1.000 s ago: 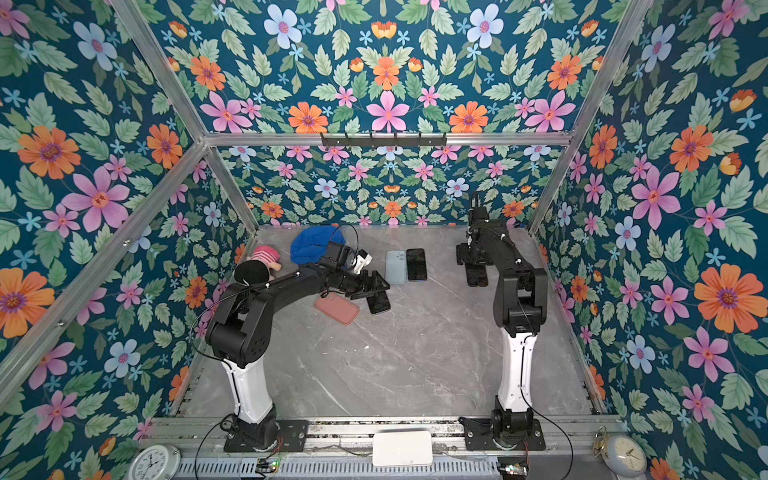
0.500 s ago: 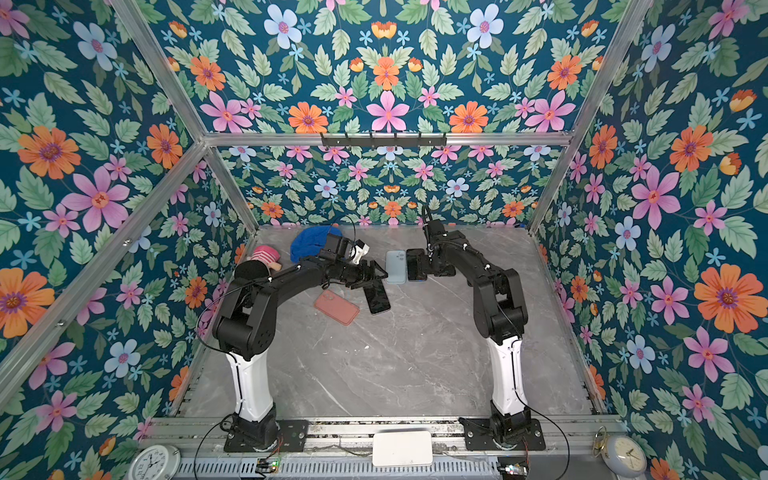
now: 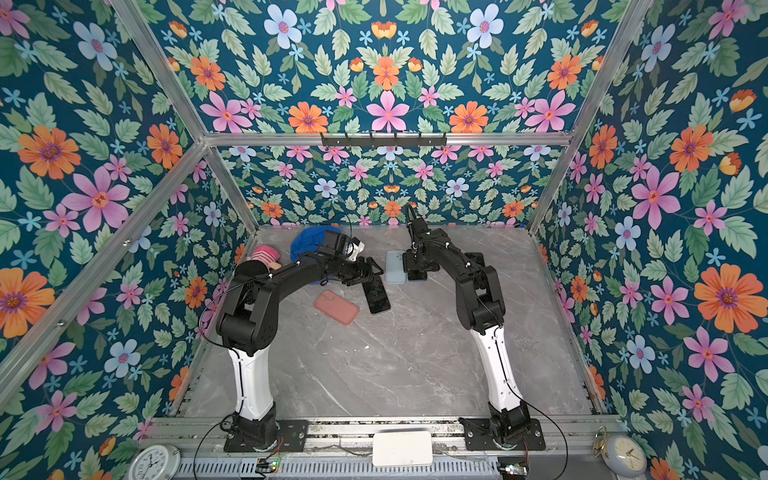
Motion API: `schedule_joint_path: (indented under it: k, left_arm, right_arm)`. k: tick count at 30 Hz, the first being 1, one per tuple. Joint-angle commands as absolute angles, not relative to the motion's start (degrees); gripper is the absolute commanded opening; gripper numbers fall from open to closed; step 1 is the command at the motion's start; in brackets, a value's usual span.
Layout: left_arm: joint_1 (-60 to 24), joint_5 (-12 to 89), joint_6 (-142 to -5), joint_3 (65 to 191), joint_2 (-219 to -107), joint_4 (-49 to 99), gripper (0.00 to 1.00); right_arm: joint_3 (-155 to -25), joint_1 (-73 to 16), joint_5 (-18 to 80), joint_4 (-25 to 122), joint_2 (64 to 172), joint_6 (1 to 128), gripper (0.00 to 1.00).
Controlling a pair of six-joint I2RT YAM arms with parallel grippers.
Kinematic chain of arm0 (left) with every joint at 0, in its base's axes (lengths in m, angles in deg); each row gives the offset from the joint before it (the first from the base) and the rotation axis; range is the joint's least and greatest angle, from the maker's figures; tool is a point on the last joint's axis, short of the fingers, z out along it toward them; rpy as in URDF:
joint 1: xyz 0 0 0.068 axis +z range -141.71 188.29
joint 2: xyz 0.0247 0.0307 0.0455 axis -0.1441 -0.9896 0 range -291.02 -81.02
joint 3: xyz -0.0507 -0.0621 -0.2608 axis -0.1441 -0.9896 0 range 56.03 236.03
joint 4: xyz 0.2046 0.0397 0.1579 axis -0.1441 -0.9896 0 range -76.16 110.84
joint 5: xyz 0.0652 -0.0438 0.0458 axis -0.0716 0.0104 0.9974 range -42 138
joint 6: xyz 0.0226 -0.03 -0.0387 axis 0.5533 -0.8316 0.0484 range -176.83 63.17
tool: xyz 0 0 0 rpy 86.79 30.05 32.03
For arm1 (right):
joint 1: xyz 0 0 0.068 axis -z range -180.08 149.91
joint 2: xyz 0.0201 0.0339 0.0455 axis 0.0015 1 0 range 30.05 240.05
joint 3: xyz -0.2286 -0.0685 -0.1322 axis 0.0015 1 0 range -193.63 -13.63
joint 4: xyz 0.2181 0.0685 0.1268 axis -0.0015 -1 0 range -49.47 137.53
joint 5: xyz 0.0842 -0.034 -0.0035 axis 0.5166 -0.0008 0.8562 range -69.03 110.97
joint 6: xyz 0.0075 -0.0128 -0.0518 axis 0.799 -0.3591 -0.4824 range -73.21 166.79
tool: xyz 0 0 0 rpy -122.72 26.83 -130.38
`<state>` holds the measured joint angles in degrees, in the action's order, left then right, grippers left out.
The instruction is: Put the phone into the phone case
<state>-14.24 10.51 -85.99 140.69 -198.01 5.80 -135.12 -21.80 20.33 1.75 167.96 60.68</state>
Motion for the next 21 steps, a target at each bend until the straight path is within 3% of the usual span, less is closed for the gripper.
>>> schedule_joint_path:
  k: [1, 21]
  left_arm:
    - [-14.13, 10.14, -84.46, 140.30, -198.18, 4.76, 0.83]
    - [-14.12, 10.16, -84.60, 140.57, -198.35, 5.09, 0.83]
  right_arm:
    - [-136.53, -22.05, 18.71, -0.60, 169.13, 60.92, 0.82]
    - [-145.08, -22.94, 15.61, -5.69, 177.82, 62.73, 0.80]
